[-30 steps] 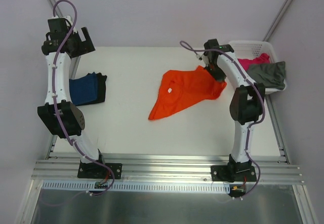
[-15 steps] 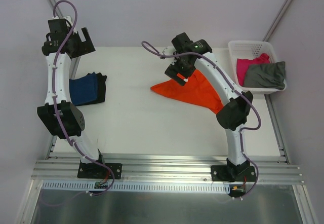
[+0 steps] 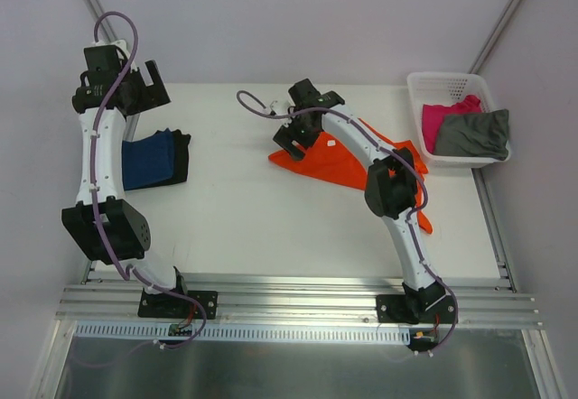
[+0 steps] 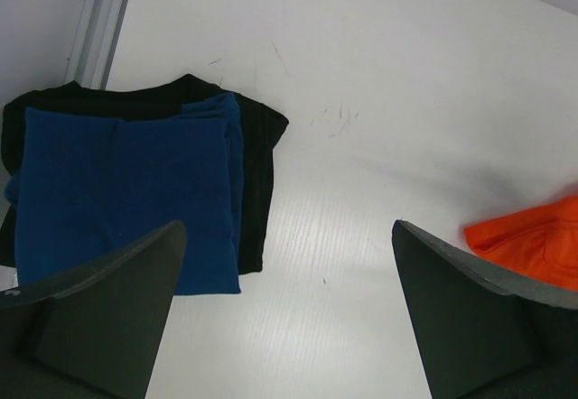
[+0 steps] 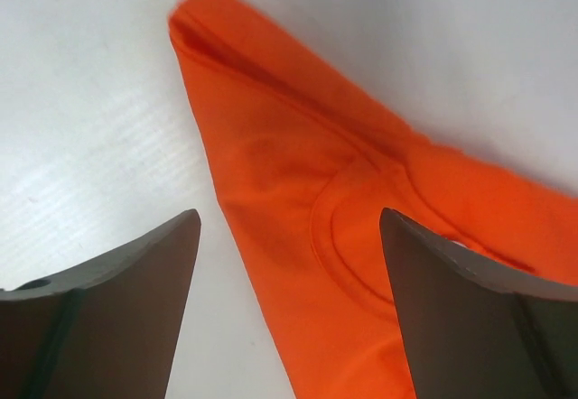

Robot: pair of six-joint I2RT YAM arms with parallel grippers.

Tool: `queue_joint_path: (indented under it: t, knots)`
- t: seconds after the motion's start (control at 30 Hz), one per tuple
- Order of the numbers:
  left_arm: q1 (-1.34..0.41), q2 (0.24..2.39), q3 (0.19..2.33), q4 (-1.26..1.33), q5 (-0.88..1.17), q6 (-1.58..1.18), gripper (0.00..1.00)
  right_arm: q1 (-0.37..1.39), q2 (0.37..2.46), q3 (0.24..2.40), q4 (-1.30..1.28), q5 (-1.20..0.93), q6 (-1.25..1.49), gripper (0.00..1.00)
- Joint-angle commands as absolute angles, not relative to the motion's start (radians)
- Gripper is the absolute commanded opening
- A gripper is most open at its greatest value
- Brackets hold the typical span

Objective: Fold and stack the t-shirts
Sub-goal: Flatten the tshirt out

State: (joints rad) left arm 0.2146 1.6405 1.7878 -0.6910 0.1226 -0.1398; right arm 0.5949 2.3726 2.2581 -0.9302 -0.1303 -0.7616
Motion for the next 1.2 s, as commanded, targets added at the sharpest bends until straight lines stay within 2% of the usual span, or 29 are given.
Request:
queue_joint_path:
  t: [0.0, 0.67, 0.77, 0.9, 1.07, 1.17]
  knots:
    - [0.204, 1.560, 1.750, -0.675, 0.110, -0.118, 0.99, 0.610, 2.335, 2.327, -0.761, -0.281, -0.703, 0.84]
    - [0.204, 1.513, 1.690, -0.675, 0.114, -0.103, 0.99, 0.611, 2.445, 2.296, -0.827, -0.301, -0.655, 0.82]
    - [0.204, 1.509, 1.686, -0.675, 0.114, -0.103, 0.99, 0.609, 2.447, 2.290, -0.831, -0.293, -0.652, 0.78]
    - [0.206, 1.511, 1.686, -0.675, 0.117, -0.104, 0.99, 0.609, 2.450, 2.286, -0.825, -0.273, -0.650, 0.65]
    - [0.206, 1.509, 1.684, -0.675, 0.117, -0.104, 0.99, 0.609, 2.457, 2.280, -0.830, -0.265, -0.653, 0.61]
    - [0.203, 1.509, 1.681, -0.675, 0.118, -0.104, 0.99, 0.606, 2.459, 2.276, -0.833, -0.265, -0.655, 0.53]
